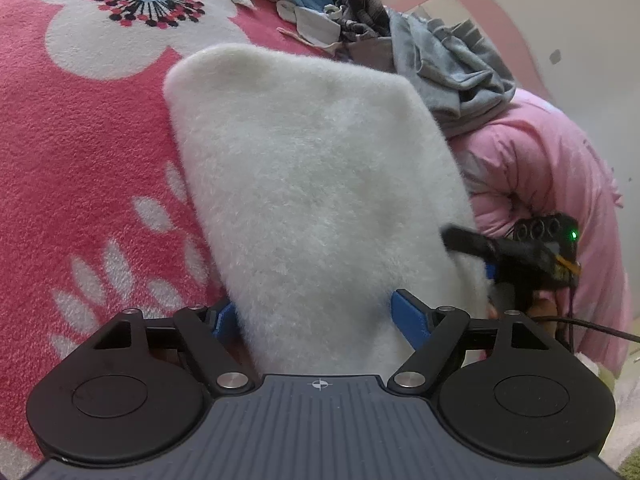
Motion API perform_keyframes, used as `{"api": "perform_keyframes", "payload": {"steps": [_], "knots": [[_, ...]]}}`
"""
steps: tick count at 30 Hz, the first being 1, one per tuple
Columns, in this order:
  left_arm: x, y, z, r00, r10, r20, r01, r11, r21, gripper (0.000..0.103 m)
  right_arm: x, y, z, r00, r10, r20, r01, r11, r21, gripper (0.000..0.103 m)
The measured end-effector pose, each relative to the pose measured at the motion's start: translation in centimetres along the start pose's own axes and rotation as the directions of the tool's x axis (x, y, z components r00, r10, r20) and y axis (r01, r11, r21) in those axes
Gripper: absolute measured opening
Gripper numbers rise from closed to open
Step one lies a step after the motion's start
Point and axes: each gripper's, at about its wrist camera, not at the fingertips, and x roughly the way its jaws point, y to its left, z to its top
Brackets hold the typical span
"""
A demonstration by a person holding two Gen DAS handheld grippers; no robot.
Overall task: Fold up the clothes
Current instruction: 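Grasp the folded cream sweater edge with both grippers, then lift the folded sweater with both grippers and carry it toward the clothes stack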
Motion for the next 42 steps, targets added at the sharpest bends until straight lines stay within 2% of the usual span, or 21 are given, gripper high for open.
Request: {"api": "perform_keyframes", "payload": {"steps": [6,9,13,19,22,25,27,30,34,42], "knots": [[0.2,-0.3,0.2,1.000,0.021,0.007,-0.021,1.000,-0.013,0.079,0.2,0.0,0.6,0.999,0.000,-0.043,0.001,1.000,0.010,0.103],[0.3,-0.3,0.3,1.000,0.023,0.008,-0.023,1.000,-0.017,0.079,0.3,-1.6,1.3,0.998,0.053,-0.044,-0.052,0.998,0.029,0.103],[0.4,-0.1,0.6,1.000,0.016,0.011,-0.016,1.000,-0.022,0.080,2.0,-3.4,3.0,0.987,0.156,-0.024,-0.152,0.981,0.124,0.103],[0.3,0.2,0.6,0.999,0.002,0.033,-0.001,1.000,-0.028,0.081,1.1,-3.2,1.6,0.953,0.275,-0.125,-0.261,0.958,0.118,0.103],[0.4,0.4,0.5,0.999,-0.007,0.047,0.008,1.000,-0.027,0.081,2.1,-3.7,2.1,0.951,0.290,-0.109,-0.270,0.948,0.170,0.103],[0.6,-0.2,0.7,0.998,0.008,0.065,-0.007,1.000,-0.008,0.079,3.1,-2.7,2.7,0.963,0.245,-0.108,-0.225,0.960,0.168,0.101],[0.6,-0.7,0.7,0.997,0.021,0.080,-0.022,1.000,0.004,0.078,2.7,-1.5,2.6,0.982,0.147,-0.118,-0.133,0.983,0.123,0.083],[0.4,-1.5,0.7,0.995,0.028,0.096,-0.030,0.999,0.015,0.075,1.8,-0.3,2.4,0.992,0.088,-0.096,-0.076,0.990,0.121,0.072],[0.2,-2.7,0.8,0.993,0.027,0.119,-0.032,0.999,0.042,0.075,1.3,3.0,2.2,0.998,-0.001,-0.060,0.004,0.999,0.042,0.065],[-1.6,-4.0,0.8,0.984,-0.015,0.178,0.010,1.000,0.026,0.073,0.4,6.4,1.6,0.999,-0.039,0.021,0.038,0.999,0.024,0.061]]}}
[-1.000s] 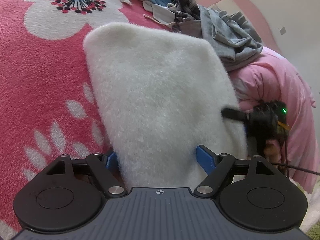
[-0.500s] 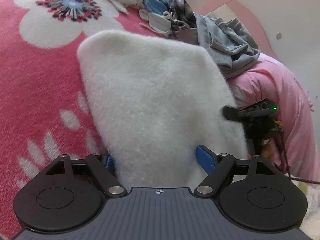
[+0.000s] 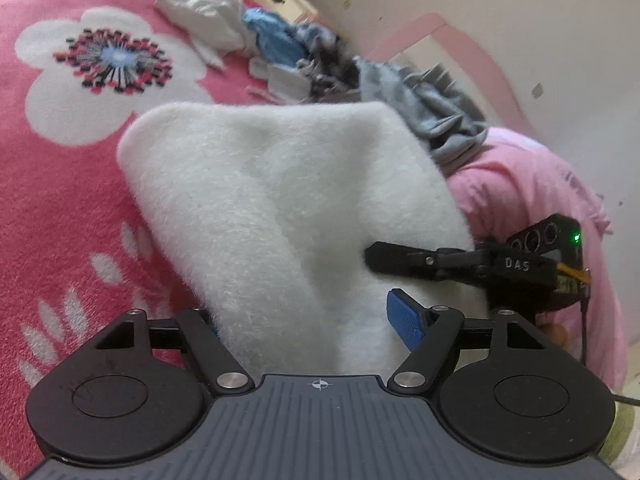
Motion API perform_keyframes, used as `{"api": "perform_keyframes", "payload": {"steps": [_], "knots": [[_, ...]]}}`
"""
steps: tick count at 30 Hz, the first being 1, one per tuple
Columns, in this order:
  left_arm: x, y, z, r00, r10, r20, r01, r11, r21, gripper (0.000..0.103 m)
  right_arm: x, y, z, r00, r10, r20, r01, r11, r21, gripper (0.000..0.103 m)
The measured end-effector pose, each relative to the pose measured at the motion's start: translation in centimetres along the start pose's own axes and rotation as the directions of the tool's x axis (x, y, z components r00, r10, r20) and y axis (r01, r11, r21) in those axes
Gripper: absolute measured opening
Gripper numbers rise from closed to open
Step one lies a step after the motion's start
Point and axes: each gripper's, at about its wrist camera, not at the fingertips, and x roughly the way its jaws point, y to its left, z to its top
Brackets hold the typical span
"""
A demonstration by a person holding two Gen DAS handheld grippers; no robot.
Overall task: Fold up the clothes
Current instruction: 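Lift the folded sweater with both grippers and carry it toward the clothes stack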
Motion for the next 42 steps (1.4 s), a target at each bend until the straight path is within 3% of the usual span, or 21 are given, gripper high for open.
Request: {"api": "perform_keyframes", "payload": {"steps": [12,16,20,23,27,34,37,39,42], "knots": [[-6.0,-1.5,0.9,0.992,-0.009,0.128,0.006,1.000,0.025,0.073,-1.5,5.4,-0.9,0.995,0.041,0.096,-0.040,0.999,-0.020,0.060],[-10.1,-1.9,2.0,0.978,0.020,0.205,-0.025,0.999,0.022,0.072,-0.5,9.2,0.2,0.991,0.095,0.091,-0.091,0.994,-0.055,0.060],[-15.3,-2.1,3.2,0.953,0.067,0.296,-0.076,0.997,0.020,0.072,1.4,14.2,2.0,0.984,0.170,0.055,-0.163,0.980,-0.112,0.060],[-19.8,-2.2,4.5,0.923,0.118,0.365,-0.131,0.991,0.011,0.072,3.6,19.0,3.7,0.973,0.230,0.011,-0.225,0.960,-0.166,0.060],[-26.5,-2.1,7.2,0.867,0.207,0.454,-0.228,0.974,-0.007,0.072,7.5,26.7,6.3,0.946,0.322,-0.045,-0.324,0.920,-0.220,0.060],[-38.4,-0.8,14.1,0.735,0.386,0.558,-0.415,0.906,-0.081,0.072,17.1,39.1,10.3,0.872,0.467,-0.144,-0.487,0.859,-0.162,0.060],[-41.5,0.6,17.2,0.690,0.454,0.563,-0.480,0.870,-0.114,0.072,22.1,42.8,12.0,0.844,0.504,-0.185,-0.526,0.845,-0.099,0.060],[-42.9,1.9,19.2,0.672,0.487,0.558,-0.507,0.852,-0.132,0.072,25.4,44.6,12.9,0.826,0.521,-0.216,-0.540,0.841,-0.039,0.060],[-44.1,5.0,21.7,0.671,0.505,0.543,-0.493,0.851,-0.181,0.072,29.3,45.5,13.9,0.822,0.514,-0.246,-0.530,0.848,0.001,0.060]]}}
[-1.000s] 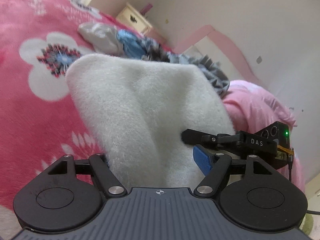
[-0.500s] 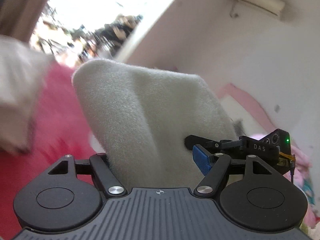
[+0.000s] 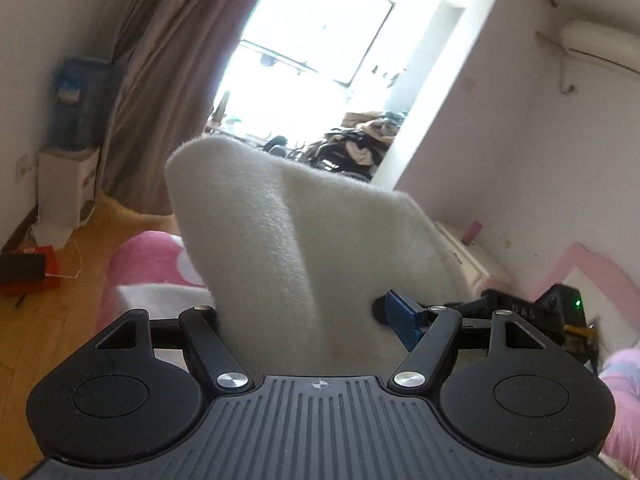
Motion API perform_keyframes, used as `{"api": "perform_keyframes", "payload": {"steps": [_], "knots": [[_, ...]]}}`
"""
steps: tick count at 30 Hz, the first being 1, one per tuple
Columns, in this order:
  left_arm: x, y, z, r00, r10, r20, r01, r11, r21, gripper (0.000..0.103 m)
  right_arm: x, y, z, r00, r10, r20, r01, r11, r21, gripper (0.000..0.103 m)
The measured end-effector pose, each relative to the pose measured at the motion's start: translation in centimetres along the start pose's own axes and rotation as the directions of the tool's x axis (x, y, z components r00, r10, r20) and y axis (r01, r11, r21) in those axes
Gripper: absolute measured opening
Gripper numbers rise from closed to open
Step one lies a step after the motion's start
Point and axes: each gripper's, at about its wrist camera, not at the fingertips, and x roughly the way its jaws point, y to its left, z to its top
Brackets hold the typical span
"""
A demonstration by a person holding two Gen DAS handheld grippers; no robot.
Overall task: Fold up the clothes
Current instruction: 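Lift the folded sweater with both grippers and carry it toward the clothes stack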
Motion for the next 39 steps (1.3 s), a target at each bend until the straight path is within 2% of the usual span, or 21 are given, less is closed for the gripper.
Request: {"api": "perform_keyframes", "payload": {"steps": [3,6,9,12,15,18,20,23,25,27,29,31,32,34,36,37,39], "knots": [[2.8,3.1,0.3,0.999,0.007,-0.039,-0.010,0.998,-0.062,0.071,3.2,-2.9,1.6,0.998,-0.042,-0.042,0.043,0.998,0.040,0.060],[6.8,6.6,-1.4,0.996,0.039,-0.086,-0.046,0.996,-0.075,0.068,6.2,-7.2,2.4,0.991,-0.117,-0.069,0.121,0.991,0.060,0.060],[11.5,10.4,-4.3,0.981,0.074,-0.181,-0.096,0.988,-0.117,0.064,8.4,-11.9,2.6,0.969,-0.216,-0.119,0.225,0.972,0.070,0.060],[13.0,11.6,-6.1,0.981,0.070,-0.183,-0.098,0.984,-0.146,0.066,8.0,-13.4,2.7,0.980,-0.166,-0.112,0.178,0.978,0.106,0.060],[12.0,11.1,-5.1,0.990,-0.004,-0.139,-0.022,0.983,-0.180,0.066,7.4,-12.0,3.0,0.982,-0.165,-0.094,0.174,0.980,0.098,0.060],[11.7,11.2,-3.9,0.990,-0.031,-0.136,0.008,0.987,-0.163,0.066,7.2,-12.0,3.1,0.980,-0.181,-0.084,0.188,0.979,0.083,0.060],[12.6,11.6,-4.6,0.987,-0.028,-0.158,0.000,0.985,-0.174,0.066,7.5,-13.0,3.2,0.976,-0.197,-0.095,0.205,0.976,0.079,0.061],[13.8,12.8,-6.5,0.978,0.024,-0.207,-0.056,0.986,-0.154,0.069,7.7,-15.5,3.1,0.976,-0.188,-0.109,0.198,0.976,0.093,0.068],[13.5,13.6,-6.9,0.982,-0.006,-0.189,-0.034,0.978,-0.206,0.073,7.0,-16.5,2.8,0.984,-0.144,-0.108,0.156,0.981,0.113,0.069],[12.3,14.0,-6.8,0.986,-0.016,-0.167,-0.025,0.971,-0.238,0.073,5.9,-16.7,2.6,0.986,-0.131,-0.099,0.142,0.984,0.109,0.077],[10.4,14.3,-5.9,0.991,-0.018,-0.135,-0.019,0.963,-0.269,0.073,4.3,-16.7,2.9,0.984,-0.162,-0.079,0.169,0.981,0.096,0.087],[8.2,14.7,-4.9,0.997,-0.028,-0.072,0.005,0.953,-0.302,0.073,2.3,-16.6,3.1,0.982,-0.181,-0.042,0.184,0.980,0.075,0.088],[7.2,14.7,-4.5,0.999,-0.023,-0.036,0.011,0.952,-0.305,0.073,0.8,-16.0,3.1,0.979,-0.204,0.011,0.203,0.978,0.048,0.089],[5.6,14.0,-3.7,0.999,0.003,0.033,0.006,0.964,-0.265,0.073,-2.0,-14.8,3.2,0.962,-0.244,0.122,0.246,0.969,-0.004,0.081],[4.8,12.6,-2.8,0.996,0.010,0.092,0.007,0.982,-0.189,0.073,-3.1,-12.8,4.1,0.931,-0.266,0.250,0.298,0.949,-0.101,0.061],[5.3,11.7,-2.3,0.995,0.012,0.102,0.001,0.991,-0.133,0.073,-2.8,-11.4,4.3,0.922,-0.255,0.290,0.309,0.938,-0.157,0.056],[7.7,9.2,-1.6,0.995,0.030,0.100,-0.028,0.999,-0.023,0.073,-0.9,-8.8,4.5,0.920,-0.228,0.319,0.323,0.903,-0.285,0.041]]}}
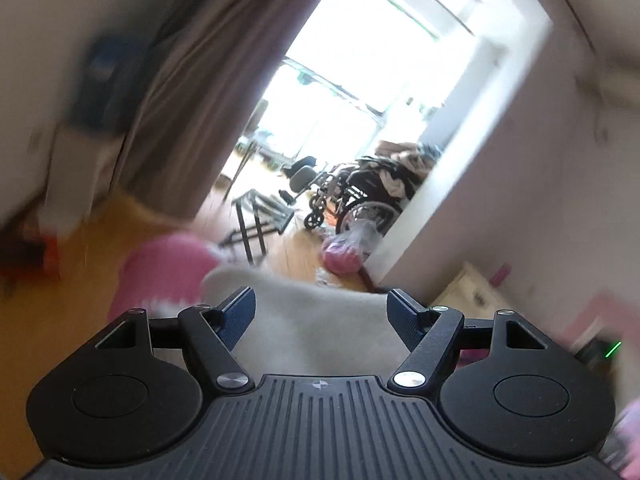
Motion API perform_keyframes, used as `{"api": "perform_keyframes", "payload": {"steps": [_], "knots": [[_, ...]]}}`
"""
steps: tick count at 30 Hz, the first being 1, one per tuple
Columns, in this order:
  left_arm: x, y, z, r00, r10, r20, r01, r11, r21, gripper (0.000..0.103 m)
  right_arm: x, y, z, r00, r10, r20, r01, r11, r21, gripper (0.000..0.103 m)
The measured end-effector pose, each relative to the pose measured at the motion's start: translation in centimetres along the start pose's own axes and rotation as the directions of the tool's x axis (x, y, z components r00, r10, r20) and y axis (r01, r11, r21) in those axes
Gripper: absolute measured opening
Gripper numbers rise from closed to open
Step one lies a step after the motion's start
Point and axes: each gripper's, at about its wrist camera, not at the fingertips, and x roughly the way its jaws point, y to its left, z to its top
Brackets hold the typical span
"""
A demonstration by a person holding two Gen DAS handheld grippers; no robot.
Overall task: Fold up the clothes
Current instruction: 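Lift the folded sweater with both grippers and carry it toward the clothes stack, then lower the sweater onto the folded clothes stack and open both grippers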
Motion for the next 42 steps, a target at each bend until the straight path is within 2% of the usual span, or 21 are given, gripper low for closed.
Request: {"api": "perform_keyframes", "payload": {"steps": [2,3,5,7,10,15,17,20,24,25,27,28,29,31,34,36,37,38,39,41,42], "knots": [[3.4,-2.0,0.1,0.999,0.039,-0.024,-0.036,0.994,0.100,0.073,2.4,2.5,-0.7,0.998,-0.050,0.023,0.053,0.984,-0.171,0.037],[5.3,-2.5,0.0,0.996,0.076,-0.048,-0.069,0.989,0.134,0.073,4.1,2.7,-1.3,0.997,-0.083,0.010,0.083,0.973,-0.214,0.032],[9.2,-2.1,-0.6,0.980,0.170,-0.105,-0.149,0.973,0.176,0.071,7.5,1.5,-2.7,0.985,-0.161,-0.055,0.144,0.961,-0.237,0.029],[11.6,-0.6,-1.1,0.957,0.226,-0.181,-0.204,0.970,0.128,0.071,8.9,0.5,-4.1,0.982,-0.182,-0.048,0.164,0.954,-0.249,0.029],[12.0,0.6,-1.0,0.959,0.210,-0.190,-0.199,0.977,0.073,0.070,9.1,0.1,-4.5,0.984,-0.176,-0.028,0.163,0.954,-0.251,0.028],[9.8,0.1,0.5,0.962,0.218,-0.162,-0.213,0.976,0.050,0.069,5.4,1.0,-3.4,0.993,-0.120,0.012,0.120,0.973,-0.200,0.033],[6.9,-0.3,0.6,0.973,0.179,-0.145,-0.174,0.983,0.051,0.069,2.3,1.6,-3.7,0.996,-0.076,0.040,0.083,0.975,-0.207,0.034],[3.3,-1.2,-0.8,0.981,0.132,-0.139,-0.122,0.989,0.083,0.070,-0.6,2.7,-4.1,0.999,-0.034,0.022,0.038,0.965,-0.258,0.034],[-1.1,-3.0,-4.7,0.983,0.093,-0.158,-0.064,0.982,0.176,0.071,-3.6,5.4,-8.6,0.998,0.009,-0.066,-0.030,0.941,-0.337,0.034],[-1.3,-3.4,-5.9,0.980,0.111,-0.167,-0.072,0.973,0.221,0.071,-3.4,5.9,-9.7,0.996,-0.005,-0.087,-0.028,0.930,-0.366,0.034],[0.0,-4.1,-7.9,0.967,0.174,-0.185,-0.105,0.937,0.335,0.072,-1.8,7.0,-11.5,0.990,-0.092,-0.103,0.032,0.877,-0.479,0.034],[0.7,-4.0,-8.6,0.963,0.196,-0.187,-0.119,0.926,0.358,0.074,-1.7,7.5,-11.8,0.989,-0.116,-0.092,0.053,0.860,-0.508,0.034],[0.9,-3.9,-8.7,0.962,0.201,-0.182,-0.128,0.928,0.350,0.074,-1.7,7.9,-12.0,0.988,-0.135,-0.082,0.071,0.844,-0.531,0.034],[0.3,-4.4,-8.0,0.964,0.206,-0.169,-0.143,0.935,0.324,0.070,-3.8,8.9,-11.8,0.992,-0.109,-0.069,0.056,0.846,-0.530,0.034],[-2.5,-6.3,-8.2,0.974,0.198,-0.109,-0.147,0.921,0.361,0.074,-6.6,10.2,-13.2,0.994,-0.026,-0.102,-0.033,0.843,-0.537,0.034],[-3.1,-7.5,-9.8,0.969,0.206,-0.137,-0.136,0.905,0.404,0.076,-5.5,10.5,-15.1,0.984,-0.045,-0.172,-0.062,0.822,-0.567,0.034],[-2.9,-7.6,-10.8,0.962,0.230,-0.150,-0.149,0.896,0.418,0.075,-4.1,10.4,-15.9,0.972,-0.084,-0.220,-0.058,0.821,-0.568,0.034],[-2.7,-7.7,-11.7,0.953,0.256,-0.161,-0.165,0.888,0.430,0.075,-3.2,10.3,-16.4,0.964,-0.133,-0.232,-0.025,0.819,-0.573,0.034],[-2.7,-7.9,-12.6,0.944,0.283,-0.167,-0.189,0.883,0.429,0.074,-3.6,10.6,-16.5,0.962,-0.146,-0.231,-0.012,0.822,-0.569,0.034],[-4.1,-8.3,-13.5,0.941,0.303,-0.150,-0.226,0.893,0.389,0.074,-5.6,11.2,-16.4,0.963,-0.136,-0.232,-0.013,0.838,-0.546,0.036],[-5.1,-8.8,-13.9,0.939,0.316,-0.135,-0.248,0.895,0.371,0.075,-7.3,11.4,-16.6,0.963,-0.120,-0.240,-0.026,0.848,-0.529,0.044]]}}
